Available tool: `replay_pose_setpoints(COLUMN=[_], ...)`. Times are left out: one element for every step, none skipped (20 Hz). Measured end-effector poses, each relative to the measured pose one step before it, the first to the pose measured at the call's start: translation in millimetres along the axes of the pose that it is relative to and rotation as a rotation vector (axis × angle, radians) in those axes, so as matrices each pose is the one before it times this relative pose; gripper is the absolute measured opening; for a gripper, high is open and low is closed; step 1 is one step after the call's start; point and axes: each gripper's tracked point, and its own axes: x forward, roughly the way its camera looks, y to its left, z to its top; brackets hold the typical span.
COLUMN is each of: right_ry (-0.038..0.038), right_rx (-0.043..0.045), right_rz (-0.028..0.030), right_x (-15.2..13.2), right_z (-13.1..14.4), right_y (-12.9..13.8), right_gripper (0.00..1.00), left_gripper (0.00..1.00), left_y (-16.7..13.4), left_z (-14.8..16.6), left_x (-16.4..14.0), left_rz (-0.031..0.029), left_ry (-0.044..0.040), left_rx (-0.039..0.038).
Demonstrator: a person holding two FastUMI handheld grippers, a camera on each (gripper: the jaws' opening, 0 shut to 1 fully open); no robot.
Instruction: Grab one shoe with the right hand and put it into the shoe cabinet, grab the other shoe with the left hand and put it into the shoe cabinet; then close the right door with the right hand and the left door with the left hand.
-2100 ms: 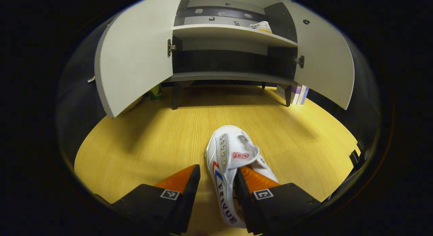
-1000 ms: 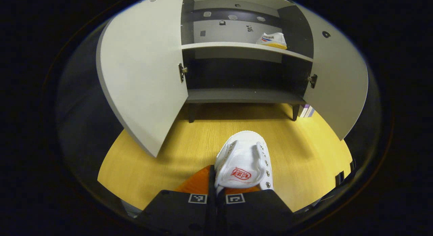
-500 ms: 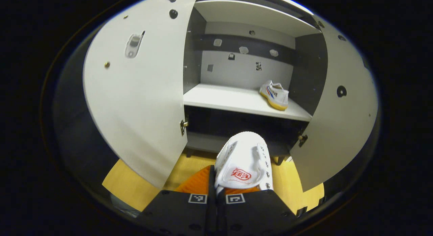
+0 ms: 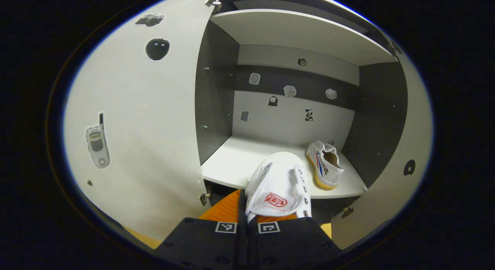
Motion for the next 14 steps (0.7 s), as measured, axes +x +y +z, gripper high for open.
replay_pose_setpoints(right_ry=[0.00405,0.00181,-0.00026,-0.00071,0.00017,-0.00049,-0.00049,0.00116,0.00119,-0.00061,0.00065,0.00189,0.0039,0.00488], right_rx=[-0.00076,-0.00112,-0.00217,-0.00171,-0.00127,-0.00099,-0.00061,0.00007,0.00054,-0.00053,-0.00129,-0.00334,-0.00345,-0.00025], right_rz=[-0.00761,-0.00808,-0.00689,-0.00748,-0.00544,-0.00679,-0.00559,-0.00237,-0.00294,-0.00257,-0.00492,-0.0074,-0.00809,-0.00737], right_x=[0.91,1.45,2.12,2.65,1.31,2.12,2.46,1.99,1.7,1.62,2.16,1.77,1.68,2.12], right_z=[-0.95,-0.63,-0.51,0.79,-0.16,0.44,0.09,-1.06,-0.76,-0.28,-0.8,-1.21,-1.67,-1.74], right_y=[-5.18,-5.6,-5.11,-5.61,-5.54,-5.56,-5.6,-3.97,-4.86,-5.82,-5.59,-5.65,-6.41,-5.95], right_gripper=[0.97,0.97,0.97,0.97,0.97,0.97,0.97,0.97,0.97,0.97,0.97,0.97,0.97,0.97], left_gripper=[0.05,0.05,0.05,0.05,0.05,0.05,0.05,0.06,0.06,0.06,0.05,0.05,0.05,0.06], left_y=[-3.69,-2.8,-1.94,-2.7,-4.18,-4.38,-4.61,-2.86,-2.0,-2.18,-1.65,-3.62,-3.12,-4.05], left_z=[8.34,7.23,6.95,4.48,4.83,3.83,3.74,2.46,3.95,1.72,0.69,-0.64,-1.0,-1.08], left_x=[11.45,11.61,12.28,12.9,14.03,11.59,14.53,10.82,14.03,12.15,12.73,11.31,10.56,9.92], left_rz=[0.00432,0.00625,0.01117,0.01091,0.00608,0.00104,0.00107,0.00268,0.00921,0.01304,0.0142,0.0127,0.00803,-0.0008], left_ry=[-0.00097,-0.00027,0.00254,0.00885,0.00951,0.00764,0.01209,0.00872,0.00667,0.01131,0.0099,0.01306,0.01217,0.01062], left_rx=[-0.00179,0.00163,0.00536,0.00449,0.00005,-0.00276,-0.00704,-0.00169,0.00708,0.01052,0.01099,0.00945,0.0012,-0.00411])
